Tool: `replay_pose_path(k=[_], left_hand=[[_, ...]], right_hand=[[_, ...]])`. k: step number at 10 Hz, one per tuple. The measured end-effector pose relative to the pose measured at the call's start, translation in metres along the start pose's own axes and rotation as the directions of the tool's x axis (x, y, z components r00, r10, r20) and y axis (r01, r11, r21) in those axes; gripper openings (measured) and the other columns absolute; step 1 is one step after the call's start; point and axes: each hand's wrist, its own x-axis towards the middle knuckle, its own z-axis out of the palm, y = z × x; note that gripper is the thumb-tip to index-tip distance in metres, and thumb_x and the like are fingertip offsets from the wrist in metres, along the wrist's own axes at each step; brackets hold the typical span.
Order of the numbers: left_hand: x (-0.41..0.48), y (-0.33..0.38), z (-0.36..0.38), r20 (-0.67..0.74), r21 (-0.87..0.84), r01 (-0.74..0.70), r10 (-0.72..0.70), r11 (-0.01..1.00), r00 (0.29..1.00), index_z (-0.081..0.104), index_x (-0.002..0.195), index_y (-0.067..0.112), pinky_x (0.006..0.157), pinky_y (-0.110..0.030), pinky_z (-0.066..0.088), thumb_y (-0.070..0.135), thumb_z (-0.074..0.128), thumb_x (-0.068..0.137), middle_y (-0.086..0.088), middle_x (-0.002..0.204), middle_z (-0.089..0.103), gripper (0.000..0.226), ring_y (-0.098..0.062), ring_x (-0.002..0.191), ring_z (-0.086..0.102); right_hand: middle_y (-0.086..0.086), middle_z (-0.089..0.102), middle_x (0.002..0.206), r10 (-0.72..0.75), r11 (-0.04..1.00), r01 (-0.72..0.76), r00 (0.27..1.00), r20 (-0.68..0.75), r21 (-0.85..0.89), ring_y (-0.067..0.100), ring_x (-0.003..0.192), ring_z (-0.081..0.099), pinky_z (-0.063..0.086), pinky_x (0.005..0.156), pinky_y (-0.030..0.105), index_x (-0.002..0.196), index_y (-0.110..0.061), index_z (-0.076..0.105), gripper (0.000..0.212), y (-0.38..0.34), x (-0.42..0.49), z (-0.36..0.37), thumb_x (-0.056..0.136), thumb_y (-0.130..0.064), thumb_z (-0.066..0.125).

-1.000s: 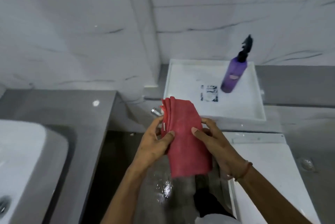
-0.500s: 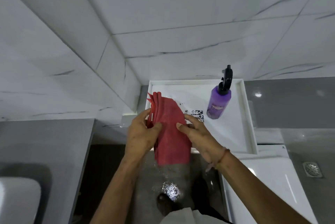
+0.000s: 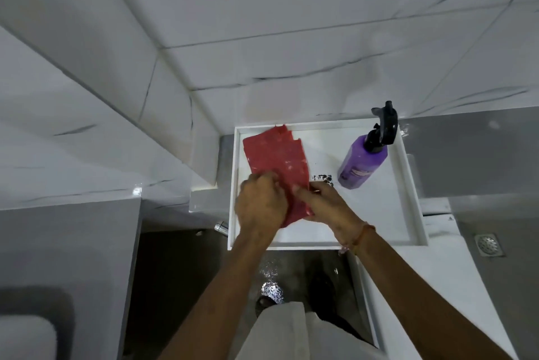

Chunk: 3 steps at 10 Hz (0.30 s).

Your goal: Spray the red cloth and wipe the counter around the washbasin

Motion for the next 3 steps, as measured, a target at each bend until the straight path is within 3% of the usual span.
replay_pose_path(k=[1,2,3], left_hand=[[-0.001,-0.026,0.002,0.064,0.03,0.016,-0.018,0.999,0.998,0.058,0.119,0.016,0.094,-0.046,0.049,0.02,0.051,0.089,-0.016,0.117,0.059,0.031,-0.035,0.109,0.055],[0.001,-0.033,0.004,0.107,-0.022,-0.01,0.012,1.0,0.994,0.053,0.121,0.012,0.094,-0.043,0.047,0.018,0.056,0.088,-0.016,0.119,0.056,0.034,-0.033,0.109,0.055],[-0.001,-0.037,0.01,0.089,-0.02,-0.03,0.032,0.999,0.996,0.05,0.121,0.011,0.093,-0.04,0.05,0.012,0.056,0.088,-0.014,0.12,0.054,0.034,-0.03,0.107,0.056]], right_hand=[[0.01,0.069,0.092,-0.072,0.98,0.053,0.993,-0.095,-0.191,0.028,0.085,0.068,0.058,0.078,0.042,0.099,-0.013,0.058,0.02,0.005,-0.004,0.011,0.08,-0.011,0.065],[0.012,0.069,0.094,-0.053,0.971,0.03,0.995,-0.09,-0.239,0.022,0.081,0.066,0.055,0.063,0.024,0.098,-0.013,0.058,0.021,0.006,-0.003,0.018,0.078,-0.009,0.064],[0.015,0.068,0.1,0.012,0.97,-0.032,0.996,-0.084,-0.243,0.024,0.083,0.067,0.058,0.065,0.029,0.103,-0.01,0.057,0.025,0.007,-0.009,0.024,0.079,-0.009,0.065]])
